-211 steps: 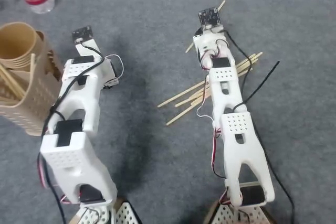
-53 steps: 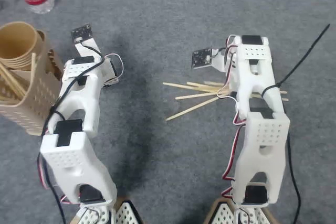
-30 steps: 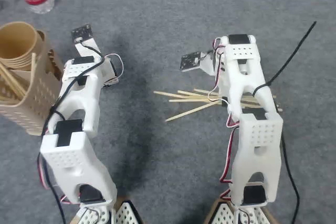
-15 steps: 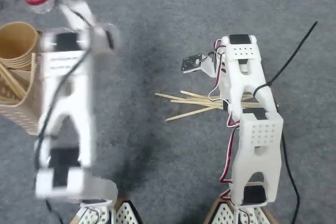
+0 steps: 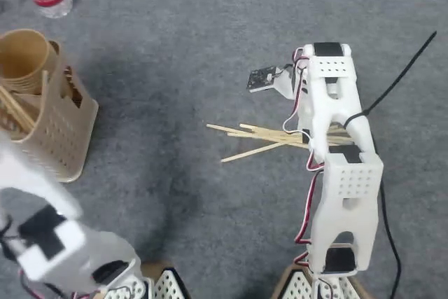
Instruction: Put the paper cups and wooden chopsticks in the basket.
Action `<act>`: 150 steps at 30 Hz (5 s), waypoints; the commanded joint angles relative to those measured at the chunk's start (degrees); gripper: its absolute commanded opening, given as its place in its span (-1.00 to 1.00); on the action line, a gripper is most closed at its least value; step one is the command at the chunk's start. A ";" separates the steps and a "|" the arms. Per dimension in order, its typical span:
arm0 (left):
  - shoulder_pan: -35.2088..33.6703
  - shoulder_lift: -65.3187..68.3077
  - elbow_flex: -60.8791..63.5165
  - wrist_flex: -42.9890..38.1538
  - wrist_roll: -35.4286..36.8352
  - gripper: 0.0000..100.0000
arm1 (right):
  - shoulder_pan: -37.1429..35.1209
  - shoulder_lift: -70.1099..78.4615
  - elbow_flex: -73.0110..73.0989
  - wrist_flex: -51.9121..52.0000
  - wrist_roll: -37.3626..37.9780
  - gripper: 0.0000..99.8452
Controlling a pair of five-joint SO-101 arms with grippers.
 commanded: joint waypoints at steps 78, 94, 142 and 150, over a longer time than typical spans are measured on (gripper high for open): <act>34.73 5.71 0.40 5.45 -21.27 -0.98 | -0.31 -3.82 -1.58 1.19 -5.36 -0.66; 49.23 6.33 0.66 0.79 -1.76 -0.98 | 0.22 -3.82 -1.58 1.45 -5.36 -0.66; -5.89 -14.51 42.15 -8.26 5.80 -0.48 | -9.36 -13.41 9.58 -7.87 -6.51 -0.63; -3.87 -44.66 90.24 -24.44 0.53 -0.48 | -9.27 -13.85 18.55 -14.55 -6.33 -0.63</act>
